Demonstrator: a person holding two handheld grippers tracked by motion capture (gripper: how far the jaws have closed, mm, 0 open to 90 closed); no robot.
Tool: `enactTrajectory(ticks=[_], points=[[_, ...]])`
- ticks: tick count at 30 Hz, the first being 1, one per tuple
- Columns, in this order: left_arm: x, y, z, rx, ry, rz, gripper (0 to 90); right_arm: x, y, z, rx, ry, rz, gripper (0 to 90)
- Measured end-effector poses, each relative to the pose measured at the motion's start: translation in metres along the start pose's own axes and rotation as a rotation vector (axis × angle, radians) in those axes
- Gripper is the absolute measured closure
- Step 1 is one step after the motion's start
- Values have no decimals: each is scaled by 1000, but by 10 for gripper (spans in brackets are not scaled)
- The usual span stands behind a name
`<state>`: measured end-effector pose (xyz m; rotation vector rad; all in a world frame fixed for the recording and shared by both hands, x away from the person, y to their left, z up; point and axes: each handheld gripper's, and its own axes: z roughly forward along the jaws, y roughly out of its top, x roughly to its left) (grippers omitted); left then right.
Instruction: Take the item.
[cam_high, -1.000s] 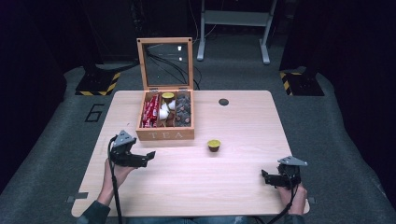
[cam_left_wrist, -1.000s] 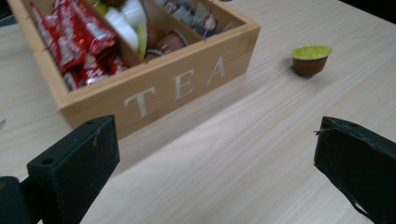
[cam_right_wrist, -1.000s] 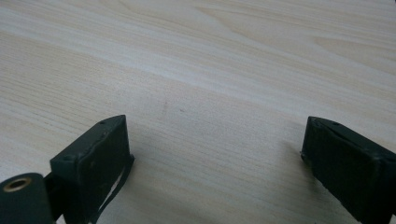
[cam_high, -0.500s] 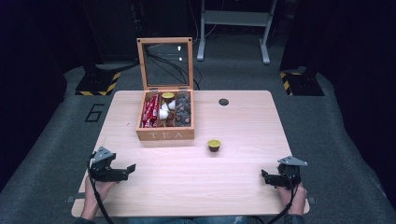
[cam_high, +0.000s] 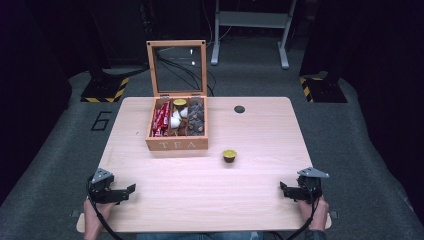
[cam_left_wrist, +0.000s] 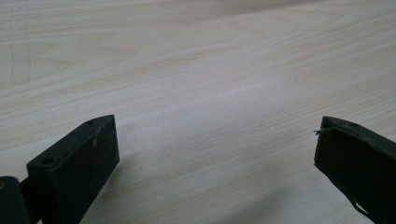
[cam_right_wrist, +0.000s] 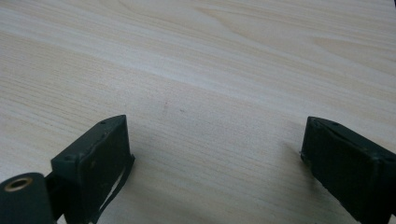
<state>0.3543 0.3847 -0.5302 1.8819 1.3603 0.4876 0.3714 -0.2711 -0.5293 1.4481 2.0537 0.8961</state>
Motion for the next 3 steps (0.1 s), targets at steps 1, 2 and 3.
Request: enactTrajectory(ticks=[1,2,3], points=[[0,0,0,6,-1,6,0,1,0,0,-2,-4,2,73],[0,1,1,7,4,7,0,1,0,0,-2,-4,2,73],[0,1,2,22,7,11,0,1,0,0,-1,-4,1,73]])
